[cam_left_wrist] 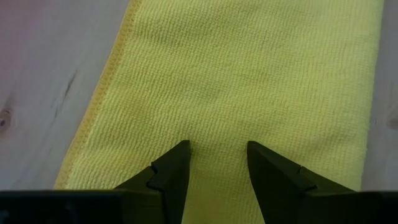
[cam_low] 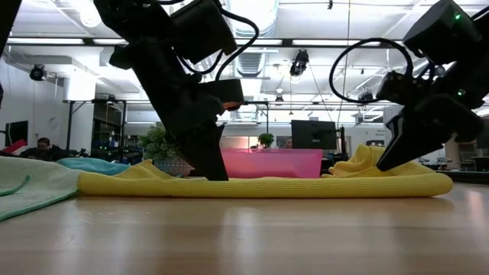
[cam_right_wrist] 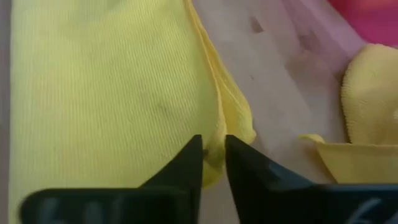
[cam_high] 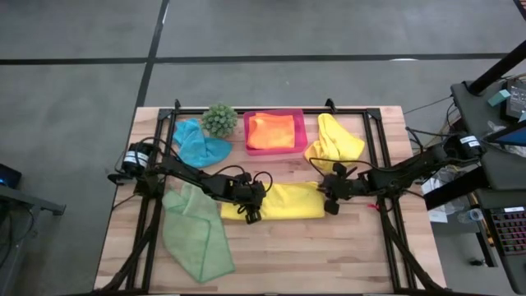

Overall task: Fold microfiber towels
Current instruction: Fold the bottom yellow microfiber towel

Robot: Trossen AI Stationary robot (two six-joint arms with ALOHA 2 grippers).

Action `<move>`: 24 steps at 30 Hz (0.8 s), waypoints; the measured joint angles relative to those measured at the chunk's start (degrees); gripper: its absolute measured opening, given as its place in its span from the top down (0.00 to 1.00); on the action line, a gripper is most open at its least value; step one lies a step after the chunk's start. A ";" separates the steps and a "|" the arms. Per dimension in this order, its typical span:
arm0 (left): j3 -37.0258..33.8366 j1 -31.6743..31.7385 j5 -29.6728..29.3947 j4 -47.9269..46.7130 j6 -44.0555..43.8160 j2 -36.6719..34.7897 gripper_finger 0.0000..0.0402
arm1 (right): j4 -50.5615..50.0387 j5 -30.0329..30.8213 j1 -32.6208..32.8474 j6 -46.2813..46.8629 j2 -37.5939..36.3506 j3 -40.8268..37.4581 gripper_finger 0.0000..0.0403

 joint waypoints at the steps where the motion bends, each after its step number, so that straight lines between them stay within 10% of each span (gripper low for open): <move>1: 0.00 0.00 0.02 0.02 0.00 0.00 0.64 | 0.04 0.00 0.00 -0.10 0.00 0.00 0.93; 15: 0.09 -0.04 -0.09 -1.77 0.30 -4.67 0.64 | -10.30 6.28 0.00 -5.21 -0.02 7.10 0.98; 24: 0.07 -0.09 -8.96 -20.22 -2.24 -12.84 0.64 | -11.08 11.30 0.00 -3.53 0.32 6.63 0.98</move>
